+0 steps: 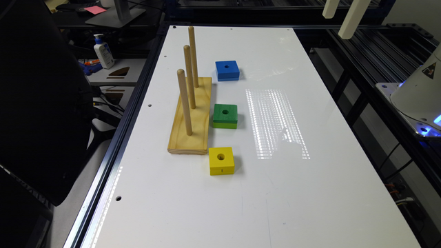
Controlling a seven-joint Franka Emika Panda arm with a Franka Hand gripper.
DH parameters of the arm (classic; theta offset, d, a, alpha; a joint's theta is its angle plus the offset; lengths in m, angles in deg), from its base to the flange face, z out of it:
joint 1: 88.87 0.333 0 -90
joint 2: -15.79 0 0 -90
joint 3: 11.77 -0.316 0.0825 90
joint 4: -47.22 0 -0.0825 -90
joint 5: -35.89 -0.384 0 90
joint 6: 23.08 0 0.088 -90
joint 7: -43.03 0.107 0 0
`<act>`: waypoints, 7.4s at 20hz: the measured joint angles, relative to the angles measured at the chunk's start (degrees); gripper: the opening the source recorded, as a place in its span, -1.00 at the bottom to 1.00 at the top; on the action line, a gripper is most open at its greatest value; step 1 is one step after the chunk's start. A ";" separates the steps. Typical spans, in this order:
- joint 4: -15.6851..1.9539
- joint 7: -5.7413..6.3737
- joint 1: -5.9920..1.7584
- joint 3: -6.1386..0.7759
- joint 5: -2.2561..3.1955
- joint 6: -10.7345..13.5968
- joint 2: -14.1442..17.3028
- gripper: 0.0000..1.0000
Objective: Pick up blue block.
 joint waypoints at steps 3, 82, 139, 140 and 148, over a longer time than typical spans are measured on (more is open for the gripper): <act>0.00 0.00 -0.06 0.00 0.00 0.00 -0.04 1.00; -21.15 -18.63 -21.70 0.06 1.32 -5.47 24.88 1.00; -24.75 -19.30 -22.95 0.06 2.40 -22.35 47.23 1.00; -24.76 -19.30 -22.95 0.06 2.40 -22.35 47.23 1.00; -24.71 -19.31 -22.96 0.06 2.43 -23.99 49.25 1.00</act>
